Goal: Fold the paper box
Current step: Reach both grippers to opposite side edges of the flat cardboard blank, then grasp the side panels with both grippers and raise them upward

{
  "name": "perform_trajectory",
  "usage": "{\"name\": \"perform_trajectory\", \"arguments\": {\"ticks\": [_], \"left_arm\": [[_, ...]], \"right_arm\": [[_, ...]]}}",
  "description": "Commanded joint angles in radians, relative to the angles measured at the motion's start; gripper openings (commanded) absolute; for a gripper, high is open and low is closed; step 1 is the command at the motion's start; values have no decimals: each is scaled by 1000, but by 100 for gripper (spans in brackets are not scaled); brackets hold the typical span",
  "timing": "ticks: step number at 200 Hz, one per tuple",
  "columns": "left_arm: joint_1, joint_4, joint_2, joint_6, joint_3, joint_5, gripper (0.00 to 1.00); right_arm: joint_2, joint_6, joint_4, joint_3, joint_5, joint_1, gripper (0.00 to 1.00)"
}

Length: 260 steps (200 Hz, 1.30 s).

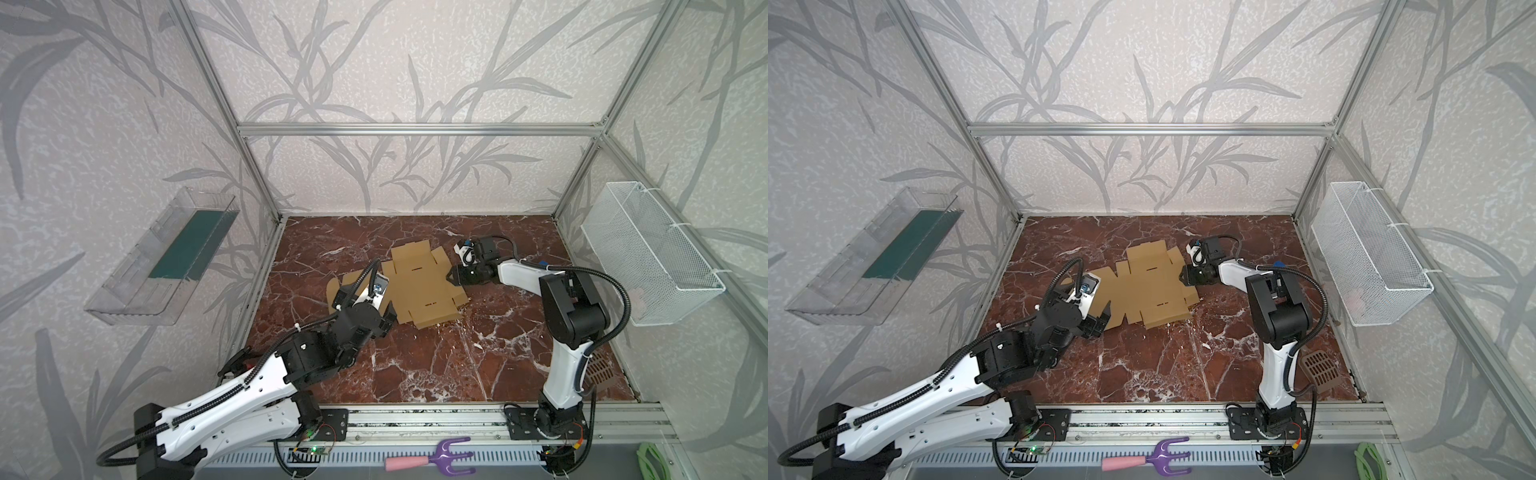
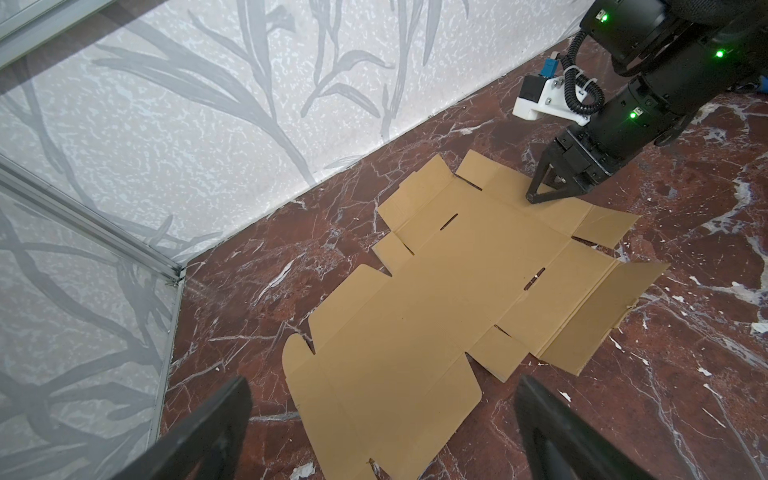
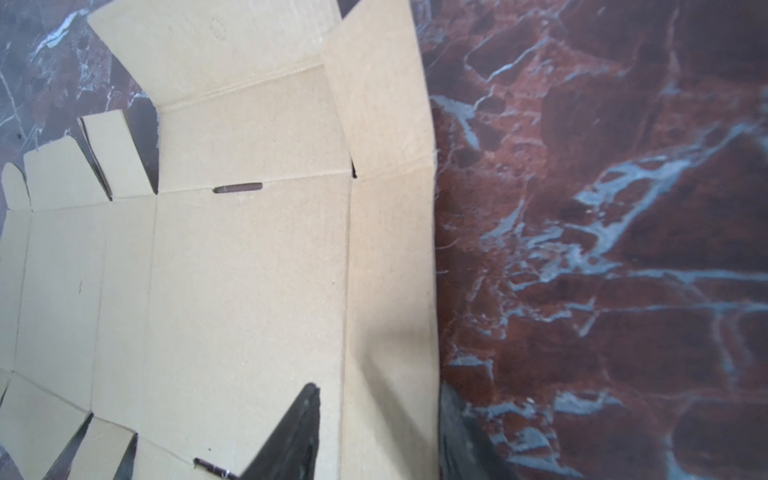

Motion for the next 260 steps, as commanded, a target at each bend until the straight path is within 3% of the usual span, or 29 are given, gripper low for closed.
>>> {"name": "perform_trajectory", "arguments": {"ticks": [1, 164, 189, 216, 260], "left_arm": [[2, 15, -11, 7, -8, -2, 99], [2, 18, -5, 13, -14, 11, 99], [2, 29, -9, 18, -21, 14, 99], [2, 52, -23, 31, -33, 10, 99], [4, 180, -106, 104, -104, 5, 99]], "right_arm": [[-11, 21, 34, -34, -44, -3, 42], [-105, 102, 153, -147, -164, 2, 0], [-169, 100, 127, -152, -163, 7, 0], [-277, 24, 3, -134, -52, 52, 0], [-446, -136, -211, -98, 282, 232, 0]]}}
